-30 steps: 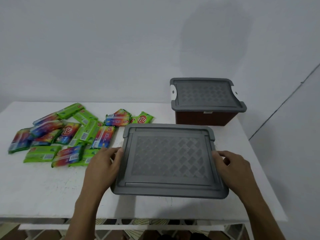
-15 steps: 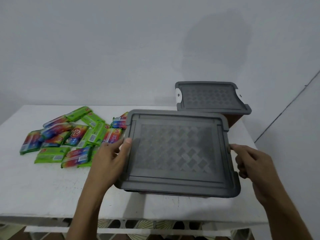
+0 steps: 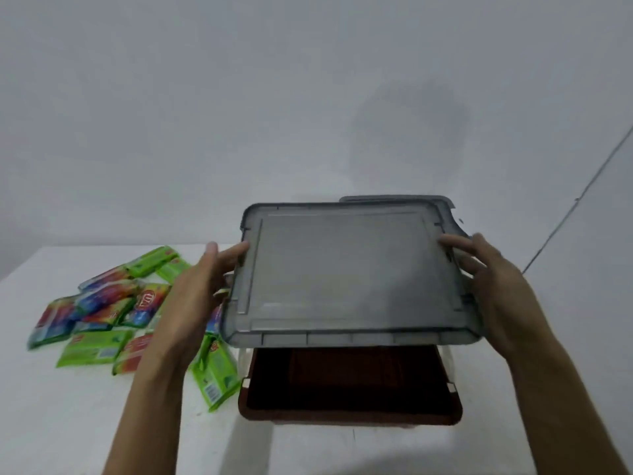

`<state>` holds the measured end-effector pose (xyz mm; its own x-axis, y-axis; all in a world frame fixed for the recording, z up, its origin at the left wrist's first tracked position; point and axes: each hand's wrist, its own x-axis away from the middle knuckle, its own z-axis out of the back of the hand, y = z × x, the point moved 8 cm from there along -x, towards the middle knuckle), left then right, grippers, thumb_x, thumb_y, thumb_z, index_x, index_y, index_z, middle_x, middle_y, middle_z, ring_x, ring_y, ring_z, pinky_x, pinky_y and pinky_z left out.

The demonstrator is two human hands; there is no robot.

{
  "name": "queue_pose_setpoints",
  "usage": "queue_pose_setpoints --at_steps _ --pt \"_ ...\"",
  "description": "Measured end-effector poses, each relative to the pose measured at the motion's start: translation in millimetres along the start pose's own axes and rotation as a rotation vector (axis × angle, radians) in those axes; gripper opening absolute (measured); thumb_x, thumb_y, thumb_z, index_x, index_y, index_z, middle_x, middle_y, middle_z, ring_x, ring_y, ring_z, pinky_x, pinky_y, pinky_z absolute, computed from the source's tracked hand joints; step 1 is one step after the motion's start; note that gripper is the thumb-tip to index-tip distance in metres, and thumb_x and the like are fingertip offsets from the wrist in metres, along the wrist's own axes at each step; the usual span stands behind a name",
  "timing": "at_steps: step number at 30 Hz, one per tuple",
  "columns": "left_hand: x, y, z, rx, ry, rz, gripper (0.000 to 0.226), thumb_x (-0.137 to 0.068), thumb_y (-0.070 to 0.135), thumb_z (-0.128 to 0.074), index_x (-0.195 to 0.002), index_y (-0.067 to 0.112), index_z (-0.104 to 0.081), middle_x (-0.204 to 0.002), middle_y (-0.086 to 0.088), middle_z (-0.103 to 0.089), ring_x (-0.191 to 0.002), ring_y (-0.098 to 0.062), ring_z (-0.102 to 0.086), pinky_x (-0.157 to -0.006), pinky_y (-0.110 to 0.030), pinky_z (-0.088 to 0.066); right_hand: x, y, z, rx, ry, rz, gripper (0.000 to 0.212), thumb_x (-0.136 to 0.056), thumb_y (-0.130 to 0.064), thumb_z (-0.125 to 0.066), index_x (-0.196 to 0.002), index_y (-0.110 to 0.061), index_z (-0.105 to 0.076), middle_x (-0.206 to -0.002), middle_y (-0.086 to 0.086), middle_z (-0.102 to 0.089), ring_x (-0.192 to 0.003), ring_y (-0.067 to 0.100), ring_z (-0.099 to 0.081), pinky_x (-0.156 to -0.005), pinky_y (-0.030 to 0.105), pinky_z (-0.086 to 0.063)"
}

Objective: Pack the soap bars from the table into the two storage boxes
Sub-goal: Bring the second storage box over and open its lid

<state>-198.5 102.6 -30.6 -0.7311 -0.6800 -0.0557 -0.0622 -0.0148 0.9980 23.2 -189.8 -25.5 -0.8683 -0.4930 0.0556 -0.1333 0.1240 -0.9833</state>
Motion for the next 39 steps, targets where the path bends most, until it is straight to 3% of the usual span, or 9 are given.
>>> queue_pose_setpoints --at_steps 2,5,7,9,13,19,26,30,39 --pt "-9.0 6.5 -0.4 -0.155 -0.012 -0.119 0.027 -0.093 0.031 -0.056 -0.117 0.025 -0.068 -0.107 0.0 -0.073 -0.099 -0.013 -0.067 -0.08 -0.025 -0.053 -8.5 -8.5 0.5 0.145 -0.018 0.113 0.024 -0.094 -0.033 -0.055 -0.112 -0.027 -0.069 -0.105 -0.004 -0.068 -0.095 0.019 -0.064 -0.068 0.03 -0.052" --pt "-31.6 5.6 -12.5 -0.331 -0.06 -0.227 0.037 -0.085 0.014 -0.072 -0.118 0.03 -0.064 -0.104 -0.005 -0.071 -0.093 -0.018 -0.067 -0.08 -0.023 -0.054 -22.9 -21.3 0.8 0.395 0.004 0.276 0.032 -0.093 -0.014 -0.062 -0.12 -0.032 -0.062 -0.118 -0.005 -0.063 -0.101 0.01 -0.065 -0.072 0.023 -0.055" --pt "-48.6 5.1 -21.9 -0.45 -0.017 -0.278 0.041 -0.084 0.015 -0.072 -0.118 0.036 -0.062 -0.105 0.0 -0.069 -0.091 -0.009 -0.065 -0.078 -0.017 -0.051 -35.8 -29.7 -2.0 0.64 0.026 0.387 0.04 -0.093 -0.013 -0.061 -0.125 -0.037 -0.056 -0.118 0.001 -0.062 -0.102 0.022 -0.065 -0.082 0.035 -0.057" --pt "-64.5 9.0 -30.8 -0.53 0.051 -0.33 0.045 -0.084 0.013 -0.07 -0.12 0.037 -0.06 -0.103 0.006 -0.067 -0.088 0.0 -0.063 -0.073 -0.013 -0.048 -50.2 -37.7 -4.3 0.891 0.051 0.477 0.046 -0.093 -0.016 -0.06 -0.132 -0.039 -0.05 -0.111 0.01 -0.064 -0.087 0.031 -0.065 -0.08 0.043 -0.056" --pt "-91.9 18.4 -53.4 -0.675 0.094 -0.463 0.052 -0.083 0.016 -0.069 -0.126 0.039 -0.052 -0.107 0.01 -0.067 -0.082 -0.007 -0.064 -0.079 -0.03 -0.052 -74.5 -51.5 -3.8 1.13 0.094 0.628 0.056 -0.092 -0.012 -0.059 -0.142 -0.029 -0.042 -0.122 0.007 -0.061 -0.066 0.014 -0.054 -0.073 0.027 -0.044" --pt "-116.2 -3.1 -94.4 -0.852 0.032 -0.503 0.051 -0.088 0.027 -0.063 -0.133 0.041 -0.044 -0.108 0.006 -0.066 -0.079 -0.012 -0.066 -0.079 -0.035 -0.054 -107.3 -20.1 18.6 1.162 0.108 0.508 0.059 -0.092 -0.016 -0.059 -0.145 -0.03 -0.036 -0.119 0.011 -0.057 -0.086 0.016 -0.048 -0.079 0.026 -0.039" --pt "-127.4 -77.3 -119.6 -0.991 -0.263 -0.267 0.069 -0.085 0.054 -0.06 -0.143 0.048 -0.023 -0.125 -0.009 -0.059 -0.096 -0.018 -0.067 -0.085 -0.032 -0.052 -109.6 38.1 43.9 1.123 0.068 0.329 0.054 -0.095 -0.025 -0.057 -0.145 -0.026 -0.039 -0.12 0.015 -0.053 -0.086 0.02 -0.053 -0.077 0.027 -0.042" --pt "-123.1 -97.6 -126.7 -0.962 -0.37 -0.146 0.075 -0.082 0.065 -0.058 -0.144 0.049 -0.019 -0.136 -0.013 -0.052 -0.103 -0.02 -0.066 -0.089 -0.032 -0.05 -106.6 67.3 51.3 1.049 0.057 0.207 0.056 -0.095 -0.039 -0.056 -0.146 -0.025 -0.039 -0.139 0.013 -0.038 -0.123 0.027 -0.047 -0.103 0.036 -0.042" --pt "-109.4 -100.2 -124.6 -1.0 -0.418 -0.068 0.072 -0.081 0.074 -0.033 -0.146 0.045 -0.02 -0.141 -0.009 -0.052 -0.11 -0.023 -0.062 -0.096 -0.035 -0.042 -97.5 90.8 59.6 0.889 0.028 0.081 0.055 -0.097 -0.048 -0.043 -0.148 -0.03 -0.033 -0.147 0.008 -0.03 -0.13 0.027 -0.042 -0.108 0.038 -0.039"
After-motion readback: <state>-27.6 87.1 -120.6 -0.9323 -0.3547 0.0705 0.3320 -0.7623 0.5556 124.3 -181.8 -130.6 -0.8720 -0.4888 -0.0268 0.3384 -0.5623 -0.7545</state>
